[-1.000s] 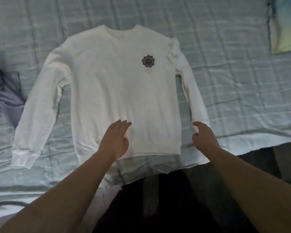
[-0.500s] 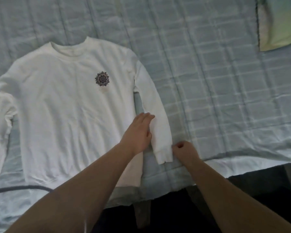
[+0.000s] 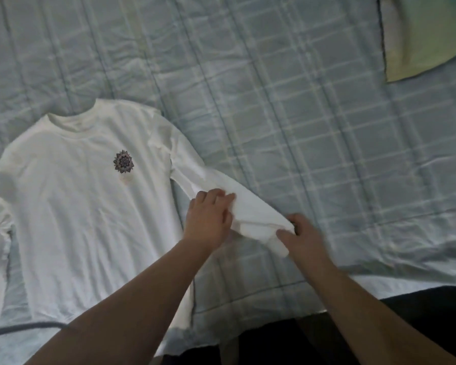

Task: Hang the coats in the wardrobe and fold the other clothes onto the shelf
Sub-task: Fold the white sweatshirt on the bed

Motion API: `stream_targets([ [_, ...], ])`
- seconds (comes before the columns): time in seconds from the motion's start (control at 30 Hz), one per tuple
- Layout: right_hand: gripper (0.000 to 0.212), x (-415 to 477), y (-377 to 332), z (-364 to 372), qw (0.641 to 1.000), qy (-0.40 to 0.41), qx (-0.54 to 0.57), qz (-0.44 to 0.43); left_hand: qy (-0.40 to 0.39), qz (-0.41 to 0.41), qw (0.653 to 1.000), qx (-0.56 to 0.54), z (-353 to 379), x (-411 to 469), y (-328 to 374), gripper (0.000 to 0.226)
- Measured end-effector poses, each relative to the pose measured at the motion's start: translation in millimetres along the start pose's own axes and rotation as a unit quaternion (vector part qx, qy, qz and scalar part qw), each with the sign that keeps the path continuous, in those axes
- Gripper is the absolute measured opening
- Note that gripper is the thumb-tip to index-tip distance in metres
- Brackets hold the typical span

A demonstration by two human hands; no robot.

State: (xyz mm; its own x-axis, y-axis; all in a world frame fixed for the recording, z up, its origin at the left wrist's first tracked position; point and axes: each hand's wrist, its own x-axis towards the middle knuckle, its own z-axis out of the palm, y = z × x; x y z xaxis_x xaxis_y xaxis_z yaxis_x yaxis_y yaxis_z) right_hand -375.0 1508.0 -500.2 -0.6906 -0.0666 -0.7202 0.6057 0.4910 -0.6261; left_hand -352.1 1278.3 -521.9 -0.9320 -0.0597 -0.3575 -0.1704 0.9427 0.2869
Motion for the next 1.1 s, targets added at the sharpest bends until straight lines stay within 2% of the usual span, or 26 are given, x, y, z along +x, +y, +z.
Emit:
stream_targets([
  [0.03,0.012,9.3,-3.1,-19.4,0.999,0.02,0.047,-0.005,0.015,0.017,1.0,0.005,-0.9,9.0,8.9,0.049],
  [0.1,0.02,28.5,-11.7,-58.5,0.994,0.06,0.09,-0.019,0.046,0.049,0.998,0.016,-3.4,32.5,27.6,0.048],
  [0.27,0.019,78.6,-38.0,-131.6,0.983,0.134,0.118,-0.039,0.099,0.084,0.991,-0.016,-22.4,112.8,58.7,0.052],
  [0.4,0.018,125.1,-52.6,-171.8,0.98,0.094,0.175,-0.003,0.031,0.03,0.998,-0.041,-45.5,180.4,59.2,0.058],
  [0.47,0.015,140.1,-58.4,-179.8,0.972,0.083,0.215,0.039,-0.026,-0.007,0.999,-0.025,-52.2,206.5,54.3,0.05],
  [0.57,0.002,155.3,-57.6,-178.1,0.959,0.128,0.238,0.084,-0.087,-0.008,0.996,0.006,-53.2,222.9,52.9,0.032],
  [0.67,0.013,167.9,-52.7,-167.1,0.959,0.235,0.15,0.058,-0.08,-0.01,0.997,0.009,-46.0,221.9,58.4,0.019],
  [0.8,0.025,160.2,-59.6,-167.7,0.935,0.341,-0.08,-0.051,0.068,-0.046,0.994,-0.073,-43.0,219.5,74.5,0.011],
  [0.9,0.024,162.9,-49.9,-180.1,0.92,0.354,-0.148,-0.083,0.097,-0.036,0.992,-0.077,-38.6,227.8,87.6,0.01],
  [1.0,0.019,177.1,-30.6,-186.1,0.92,0.326,-0.207,-0.061,0.079,-0.01,0.996,-0.033,-19.1,237.9,91.0,0.01],
  [1.1,0.014,187.2,-21.9,-180.2,0.914,0.325,-0.24,-0.046,0.109,-0.003,0.994,-0.016,1.9,237.1,89.1,0.017],
])
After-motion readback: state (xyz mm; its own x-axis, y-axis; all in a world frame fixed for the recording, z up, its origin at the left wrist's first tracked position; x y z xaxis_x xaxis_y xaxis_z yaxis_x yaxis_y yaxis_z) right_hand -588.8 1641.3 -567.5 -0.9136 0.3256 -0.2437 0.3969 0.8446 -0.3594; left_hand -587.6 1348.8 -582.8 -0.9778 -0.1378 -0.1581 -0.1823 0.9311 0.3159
